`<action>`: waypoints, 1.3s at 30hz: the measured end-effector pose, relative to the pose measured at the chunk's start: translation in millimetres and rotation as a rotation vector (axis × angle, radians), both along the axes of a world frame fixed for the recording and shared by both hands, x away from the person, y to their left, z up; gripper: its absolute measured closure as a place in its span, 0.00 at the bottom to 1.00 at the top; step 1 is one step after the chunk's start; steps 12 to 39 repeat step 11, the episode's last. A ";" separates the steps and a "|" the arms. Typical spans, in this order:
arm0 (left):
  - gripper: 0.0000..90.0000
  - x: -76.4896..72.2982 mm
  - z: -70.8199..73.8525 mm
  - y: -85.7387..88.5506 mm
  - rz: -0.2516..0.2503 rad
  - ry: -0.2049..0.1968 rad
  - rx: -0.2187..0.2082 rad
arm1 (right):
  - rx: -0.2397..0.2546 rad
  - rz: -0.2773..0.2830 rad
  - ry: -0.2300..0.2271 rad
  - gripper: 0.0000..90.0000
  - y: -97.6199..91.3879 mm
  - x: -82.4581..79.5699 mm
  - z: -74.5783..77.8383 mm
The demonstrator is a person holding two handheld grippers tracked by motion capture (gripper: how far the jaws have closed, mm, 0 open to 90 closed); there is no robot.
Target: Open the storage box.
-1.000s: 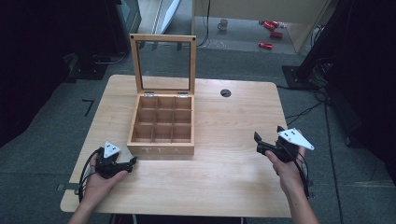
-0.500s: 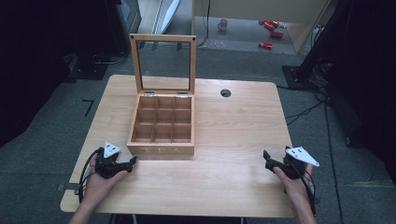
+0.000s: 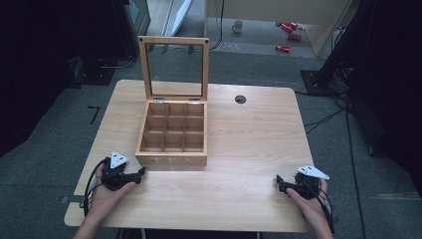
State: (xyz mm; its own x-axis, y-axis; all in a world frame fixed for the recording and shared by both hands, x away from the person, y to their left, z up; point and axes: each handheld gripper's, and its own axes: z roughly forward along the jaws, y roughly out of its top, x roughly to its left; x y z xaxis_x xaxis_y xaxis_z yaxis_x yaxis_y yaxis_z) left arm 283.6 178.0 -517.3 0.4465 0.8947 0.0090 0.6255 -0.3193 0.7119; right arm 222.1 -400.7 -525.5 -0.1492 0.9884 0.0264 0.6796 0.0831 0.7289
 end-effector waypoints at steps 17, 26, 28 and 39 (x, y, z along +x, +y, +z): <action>0.20 0.3 0.1 1.5 -0.006 0.002 -0.015 | 0.003 -0.005 0.004 0.10 0.1 0.7 -0.1; 0.20 0.3 0.1 1.5 -0.006 0.002 -0.015 | 0.003 -0.005 0.004 0.10 0.1 0.7 -0.1; 0.20 0.3 0.1 1.5 -0.006 0.002 -0.015 | 0.003 -0.005 0.004 0.10 0.1 0.7 -0.1; 0.20 0.3 0.1 1.5 -0.006 0.002 -0.015 | 0.003 -0.005 0.004 0.10 0.1 0.7 -0.1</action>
